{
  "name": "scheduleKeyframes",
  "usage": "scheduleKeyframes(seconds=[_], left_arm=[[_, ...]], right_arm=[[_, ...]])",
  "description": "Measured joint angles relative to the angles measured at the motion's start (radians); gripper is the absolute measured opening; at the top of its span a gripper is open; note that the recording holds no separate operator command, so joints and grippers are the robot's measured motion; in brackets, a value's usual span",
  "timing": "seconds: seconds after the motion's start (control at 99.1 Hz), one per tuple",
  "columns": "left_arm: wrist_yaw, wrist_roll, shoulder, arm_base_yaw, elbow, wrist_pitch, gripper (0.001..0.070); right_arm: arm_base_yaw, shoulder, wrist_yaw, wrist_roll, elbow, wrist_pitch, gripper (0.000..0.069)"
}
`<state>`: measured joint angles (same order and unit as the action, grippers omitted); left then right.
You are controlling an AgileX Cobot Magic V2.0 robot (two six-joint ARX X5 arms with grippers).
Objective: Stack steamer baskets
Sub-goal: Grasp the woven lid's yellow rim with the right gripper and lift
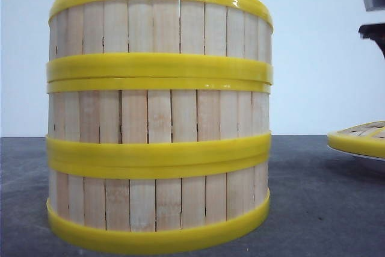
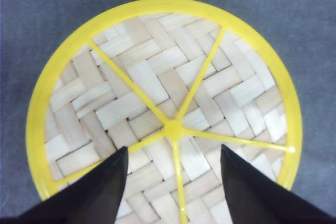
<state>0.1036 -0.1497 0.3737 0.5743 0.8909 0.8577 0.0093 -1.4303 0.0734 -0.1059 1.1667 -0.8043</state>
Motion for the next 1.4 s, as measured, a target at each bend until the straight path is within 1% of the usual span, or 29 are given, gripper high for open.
scheduleKeyframes(seconds=[0.172, 0.353, 0.495, 0.878, 1.06, 1.242, 1.403], left_arm=[[0.0, 0.0, 0.0, 0.0, 0.0, 0.002, 0.0196], [0.0, 0.0, 0.0, 0.0, 0.0, 0.003, 0.0196], [0.0, 0.001, 0.0, 0.0, 0.0, 0.003, 0.0196], [0.0, 0.019, 0.0, 0.0, 0.0, -0.005, 0.0196], [0.0, 0.026, 0.0, 0.0, 0.0, -0.009, 0.0196], [-0.001, 0.027, 0.0, 0.0, 0.0, -0.009, 0.0196], [0.0, 0.027, 0.0, 0.0, 0.0, -0.009, 0.0196]], right_arm=[[0.0, -0.052, 0.0, -0.004, 0.0, 0.006, 0.0265], [-0.009, -0.082, 0.002, -0.006, 0.0, 0.015, 0.0244], [-0.022, -0.09, 0.002, -0.007, 0.0, 0.026, 0.0191], [-0.04, -0.116, -0.029, -0.008, 0.0, 0.04, 0.0174], [-0.04, -0.122, -0.045, -0.008, 0.0, 0.044, 0.0111], [-0.04, -0.122, -0.048, -0.015, 0.0, 0.042, 0.0075], [-0.04, -0.122, -0.048, -0.015, 0.0, 0.038, 0.0059]])
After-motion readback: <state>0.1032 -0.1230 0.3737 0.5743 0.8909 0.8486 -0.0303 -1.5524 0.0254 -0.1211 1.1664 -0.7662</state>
